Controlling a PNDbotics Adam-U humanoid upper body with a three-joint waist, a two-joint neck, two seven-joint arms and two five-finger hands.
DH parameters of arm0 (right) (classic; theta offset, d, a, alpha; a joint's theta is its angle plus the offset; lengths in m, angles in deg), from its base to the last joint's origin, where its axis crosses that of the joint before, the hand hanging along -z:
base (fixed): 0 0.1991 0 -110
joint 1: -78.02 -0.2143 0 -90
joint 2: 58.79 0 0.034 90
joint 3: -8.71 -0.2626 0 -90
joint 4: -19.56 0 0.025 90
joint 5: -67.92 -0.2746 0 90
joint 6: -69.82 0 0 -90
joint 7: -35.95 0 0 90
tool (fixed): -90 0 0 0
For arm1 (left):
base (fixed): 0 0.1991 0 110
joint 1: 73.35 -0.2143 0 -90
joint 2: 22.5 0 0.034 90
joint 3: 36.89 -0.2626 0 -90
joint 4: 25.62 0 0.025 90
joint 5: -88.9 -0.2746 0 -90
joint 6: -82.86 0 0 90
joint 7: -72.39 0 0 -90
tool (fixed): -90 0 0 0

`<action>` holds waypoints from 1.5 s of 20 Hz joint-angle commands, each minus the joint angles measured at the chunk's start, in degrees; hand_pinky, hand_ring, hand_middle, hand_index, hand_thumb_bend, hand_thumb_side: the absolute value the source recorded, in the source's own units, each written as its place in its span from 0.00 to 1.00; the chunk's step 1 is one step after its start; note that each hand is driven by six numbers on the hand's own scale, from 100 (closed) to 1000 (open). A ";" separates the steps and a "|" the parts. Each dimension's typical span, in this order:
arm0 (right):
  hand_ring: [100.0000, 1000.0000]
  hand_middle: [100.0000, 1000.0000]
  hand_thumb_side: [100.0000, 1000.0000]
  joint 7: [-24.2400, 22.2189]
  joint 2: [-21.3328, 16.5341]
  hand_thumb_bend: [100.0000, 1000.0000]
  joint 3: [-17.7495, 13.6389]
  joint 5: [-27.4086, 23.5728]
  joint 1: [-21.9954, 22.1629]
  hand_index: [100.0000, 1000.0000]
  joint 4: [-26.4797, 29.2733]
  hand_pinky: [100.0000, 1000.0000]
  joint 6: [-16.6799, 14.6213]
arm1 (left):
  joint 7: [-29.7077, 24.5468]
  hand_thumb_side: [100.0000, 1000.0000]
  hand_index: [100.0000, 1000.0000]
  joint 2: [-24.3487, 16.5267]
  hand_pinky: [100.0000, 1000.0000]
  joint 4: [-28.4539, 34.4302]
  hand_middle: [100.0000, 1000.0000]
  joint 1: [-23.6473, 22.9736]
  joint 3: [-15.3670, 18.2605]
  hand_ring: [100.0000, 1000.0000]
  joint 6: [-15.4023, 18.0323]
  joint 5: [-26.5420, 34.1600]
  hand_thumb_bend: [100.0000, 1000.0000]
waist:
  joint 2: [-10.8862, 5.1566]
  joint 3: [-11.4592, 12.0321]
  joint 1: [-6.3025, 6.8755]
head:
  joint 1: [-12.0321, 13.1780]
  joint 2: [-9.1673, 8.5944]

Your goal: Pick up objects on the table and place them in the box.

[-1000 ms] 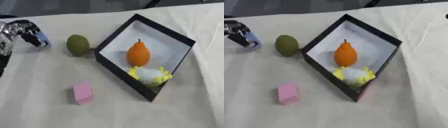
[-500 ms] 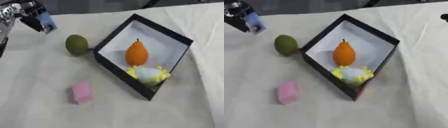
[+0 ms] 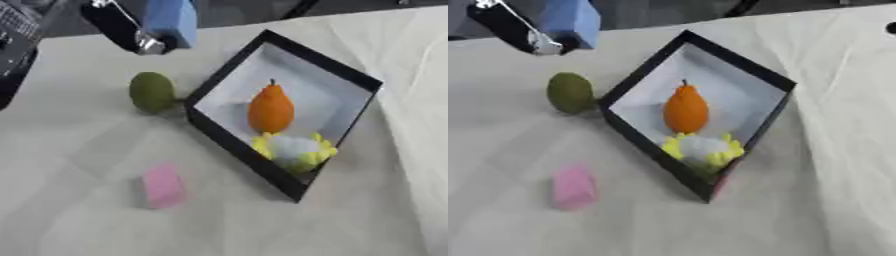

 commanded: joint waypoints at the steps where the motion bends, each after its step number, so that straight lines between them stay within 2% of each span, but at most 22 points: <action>1: 0.72 0.82 0.47 0.04 -1.98 0.00 -0.60 -0.43 -0.66 0.91 0.85 0.90 -0.09 | -1.52 0.00 0.50 -2.45 0.61 5.16 0.37 0.87 -2.46 0.49 1.86 2.46 0.08 | -2.04 -0.03 0.54 | 0.30 -0.90; 3: 0.72 0.82 0.47 -0.01 -1.95 0.00 -0.51 -0.50 -0.77 0.91 0.86 0.90 -0.03 | -2.60 0.00 0.51 -2.34 0.61 5.96 0.37 0.73 -4.16 0.50 2.96 3.44 0.08 | -2.06 -0.12 0.63 | 0.52 -0.96; 4: 0.72 0.82 0.47 -0.05 -1.91 0.00 -0.47 -0.51 -0.83 0.91 0.87 0.90 -0.01 | -3.39 0.00 0.51 -2.18 0.61 6.07 0.37 0.53 -5.03 0.50 3.68 3.83 0.15 | -2.04 -0.21 0.66 | 0.63 -1.02; 5: 0.72 0.82 0.47 -0.08 -1.88 0.00 -0.44 -0.52 -0.88 0.91 0.89 0.90 0.01 | -4.23 0.00 0.51 -1.98 0.61 5.98 0.37 0.28 -5.77 0.50 4.41 4.16 0.07 | -2.02 -0.29 0.69 | 0.73 -1.02; 11: 0.72 0.82 0.47 -0.15 -1.54 0.00 -0.44 -0.47 -0.91 0.91 0.86 0.90 0.16 | -6.50 0.00 0.52 -0.19 0.61 3.23 0.38 -1.97 -8.41 0.51 8.34 3.47 0.05 | -1.63 -0.53 0.83 | 1.00 -0.97; 17: 0.72 0.81 0.47 -0.41 -1.28 0.00 -0.37 -0.40 -0.95 0.91 0.84 0.90 0.31 | -1.93 0.00 0.56 3.33 0.64 -3.19 0.41 -2.90 -9.76 0.54 10.59 -1.51 0.08 | -1.33 -0.58 0.91 | 0.97 -1.06; 24: 0.72 0.81 0.47 -0.61 -1.15 0.00 -0.28 -0.44 -1.05 0.91 0.80 0.90 0.37 | 3.40 0.00 0.64 6.02 0.68 -9.06 0.50 -2.96 -9.90 0.61 13.22 -7.94 0.19 | -1.28 -0.55 0.92 | 1.23 -0.92; 29: 0.72 0.81 0.47 -0.72 -0.97 0.00 -0.21 -0.53 -1.24 0.91 0.83 0.90 0.39 | 6.10 0.00 0.66 8.00 0.69 -13.45 0.52 -2.79 -9.19 0.62 13.64 -10.65 0.22 | -1.25 -0.87 0.85 | 1.48 -1.04; 30: 0.72 0.81 0.47 -0.72 -0.95 0.00 -0.22 -0.54 -1.24 0.91 0.82 0.90 0.40 | 6.37 0.00 0.69 8.30 0.71 -14.20 0.56 -2.78 -9.12 0.65 13.84 -11.05 0.25 | -1.24 -0.91 0.85 | 1.51 -1.07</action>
